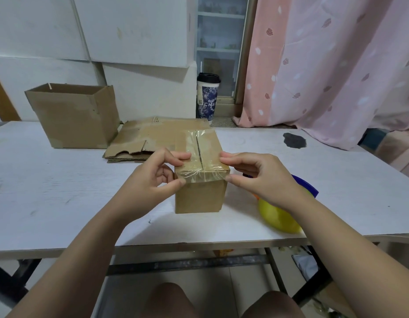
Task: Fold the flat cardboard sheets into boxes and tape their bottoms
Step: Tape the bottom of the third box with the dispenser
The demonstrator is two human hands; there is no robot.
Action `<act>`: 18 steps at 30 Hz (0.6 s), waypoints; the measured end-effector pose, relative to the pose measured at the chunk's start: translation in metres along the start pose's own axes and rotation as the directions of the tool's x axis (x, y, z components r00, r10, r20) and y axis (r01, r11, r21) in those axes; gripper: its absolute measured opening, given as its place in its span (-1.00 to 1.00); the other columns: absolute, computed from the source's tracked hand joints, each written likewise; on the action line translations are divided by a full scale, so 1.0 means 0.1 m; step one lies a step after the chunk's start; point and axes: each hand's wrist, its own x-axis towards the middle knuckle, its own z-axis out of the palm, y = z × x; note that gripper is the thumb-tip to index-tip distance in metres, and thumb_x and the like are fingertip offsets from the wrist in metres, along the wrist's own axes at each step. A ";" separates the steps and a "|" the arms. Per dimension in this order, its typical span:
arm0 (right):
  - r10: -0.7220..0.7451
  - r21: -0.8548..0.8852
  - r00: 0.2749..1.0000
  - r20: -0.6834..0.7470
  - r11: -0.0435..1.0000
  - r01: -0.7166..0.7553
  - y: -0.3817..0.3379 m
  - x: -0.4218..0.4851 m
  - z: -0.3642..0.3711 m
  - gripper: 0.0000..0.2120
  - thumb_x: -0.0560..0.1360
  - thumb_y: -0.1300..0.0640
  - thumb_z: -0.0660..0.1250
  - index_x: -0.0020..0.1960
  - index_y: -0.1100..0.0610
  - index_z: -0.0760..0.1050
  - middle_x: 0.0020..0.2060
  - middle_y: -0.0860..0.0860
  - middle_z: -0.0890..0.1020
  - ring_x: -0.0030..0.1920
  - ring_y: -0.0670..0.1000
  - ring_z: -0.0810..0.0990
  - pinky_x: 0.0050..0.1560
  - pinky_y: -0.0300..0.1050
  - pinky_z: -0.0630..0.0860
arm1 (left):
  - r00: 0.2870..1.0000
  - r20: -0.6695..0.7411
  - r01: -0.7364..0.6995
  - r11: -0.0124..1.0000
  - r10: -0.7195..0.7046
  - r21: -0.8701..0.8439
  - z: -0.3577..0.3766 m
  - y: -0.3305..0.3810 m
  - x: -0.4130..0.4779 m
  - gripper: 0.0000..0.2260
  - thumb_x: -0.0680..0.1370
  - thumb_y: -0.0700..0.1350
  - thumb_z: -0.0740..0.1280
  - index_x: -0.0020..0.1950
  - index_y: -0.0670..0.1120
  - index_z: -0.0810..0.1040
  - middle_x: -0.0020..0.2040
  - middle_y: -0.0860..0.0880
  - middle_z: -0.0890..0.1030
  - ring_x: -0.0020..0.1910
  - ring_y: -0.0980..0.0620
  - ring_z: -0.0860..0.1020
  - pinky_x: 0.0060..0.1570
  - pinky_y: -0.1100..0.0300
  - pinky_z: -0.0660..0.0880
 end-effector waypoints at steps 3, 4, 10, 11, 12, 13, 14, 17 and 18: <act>0.014 0.035 1.000 -0.020 0.999 -0.013 -0.01 0.00 0.02 -0.66 0.42 0.30 0.46 0.14 0.01 0.60 0.15 -0.15 0.59 0.16 -0.30 0.54 0.18 -0.40 0.44 | 1.000 -0.006 -0.002 0.999 0.001 -0.035 0.01 -0.03 0.01 -0.67 0.48 -0.32 0.37 -0.15 0.15 0.47 0.20 0.18 0.56 -0.32 0.09 0.39 -0.12 0.17 0.50; 0.012 0.033 0.999 -0.035 0.999 -0.011 -0.01 0.00 0.03 -0.66 0.41 0.31 0.46 0.12 0.01 0.60 0.14 -0.16 0.60 0.15 -0.31 0.54 0.17 -0.40 0.44 | 1.000 -0.012 -0.004 0.999 0.004 -0.045 0.01 -0.03 0.01 -0.68 0.48 -0.29 0.39 -0.15 0.16 0.47 0.20 0.18 0.56 -0.33 0.10 0.38 -0.13 0.19 0.50; 0.012 0.058 0.992 -0.125 0.998 -0.005 -0.01 -0.05 0.13 -0.69 0.41 0.32 0.45 0.09 0.03 0.63 0.14 -0.14 0.62 0.10 -0.29 0.58 0.13 -0.37 0.48 | 0.997 -0.071 -0.018 0.996 0.011 -0.093 0.08 -0.07 0.00 -0.79 0.41 -0.15 0.37 -0.15 0.18 0.47 0.19 0.18 0.56 -0.34 0.13 0.36 -0.23 0.30 0.45; 0.011 0.057 0.989 -0.149 0.998 -0.003 0.00 -0.06 0.16 -0.69 0.41 0.31 0.44 0.08 0.01 0.63 0.13 -0.15 0.63 0.10 -0.29 0.58 0.15 -0.35 0.49 | 0.997 -0.081 -0.027 0.995 0.019 -0.094 0.10 -0.08 -0.01 -0.78 0.41 -0.16 0.37 -0.15 0.19 0.47 0.19 0.18 0.56 -0.35 0.14 0.36 -0.23 0.31 0.45; 0.009 0.053 0.985 -0.173 0.999 0.000 0.00 -0.07 0.19 -0.69 0.41 0.30 0.44 0.08 0.00 0.63 0.13 -0.16 0.63 0.11 -0.29 0.58 0.17 -0.32 0.49 | 0.995 -0.091 -0.036 0.995 0.028 -0.095 0.11 -0.09 -0.01 -0.76 0.42 -0.16 0.36 -0.15 0.21 0.46 0.19 0.18 0.56 -0.35 0.14 0.36 -0.23 0.30 0.45; 0.009 0.054 0.981 -0.193 0.999 0.001 0.01 -0.08 0.22 -0.70 0.41 0.30 0.44 0.08 0.00 0.63 0.13 -0.17 0.63 0.12 -0.29 0.57 0.18 -0.31 0.49 | 0.994 -0.101 -0.044 0.994 0.034 -0.097 0.13 -0.10 -0.01 -0.75 0.42 -0.16 0.36 -0.14 0.22 0.46 0.19 0.18 0.56 -0.35 0.14 0.35 -0.22 0.28 0.45; 0.014 0.065 0.978 -0.206 0.998 -0.001 0.02 -0.08 0.23 -0.70 0.41 0.29 0.44 0.08 0.01 0.63 0.13 -0.17 0.63 0.13 -0.29 0.57 0.20 -0.30 0.48 | 0.993 -0.110 -0.048 0.994 0.038 -0.094 0.14 -0.11 -0.02 -0.75 0.42 -0.15 0.37 -0.14 0.23 0.46 0.19 0.18 0.56 -0.36 0.13 0.35 -0.22 0.27 0.45; 0.028 0.081 0.976 -0.215 0.997 -0.011 0.04 -0.08 0.26 -0.70 0.40 0.26 0.48 0.07 -0.03 0.62 0.13 -0.20 0.61 0.15 -0.29 0.55 0.24 -0.27 0.46 | 0.993 -0.113 -0.048 0.997 0.041 -0.066 0.14 -0.12 -0.02 -0.80 0.38 -0.02 0.39 -0.12 0.24 0.45 0.21 0.20 0.54 -0.38 0.13 0.35 -0.19 0.23 0.45; 0.023 0.062 0.975 -0.223 0.998 -0.010 0.04 -0.08 0.27 -0.69 0.39 0.23 0.50 0.05 -0.08 0.61 0.13 -0.21 0.61 0.15 -0.30 0.55 0.24 -0.27 0.46 | 0.993 -0.114 -0.043 0.998 0.038 -0.049 0.14 -0.12 -0.02 -0.79 0.37 -0.01 0.40 -0.11 0.24 0.44 0.21 0.22 0.53 -0.39 0.13 0.35 -0.18 0.19 0.45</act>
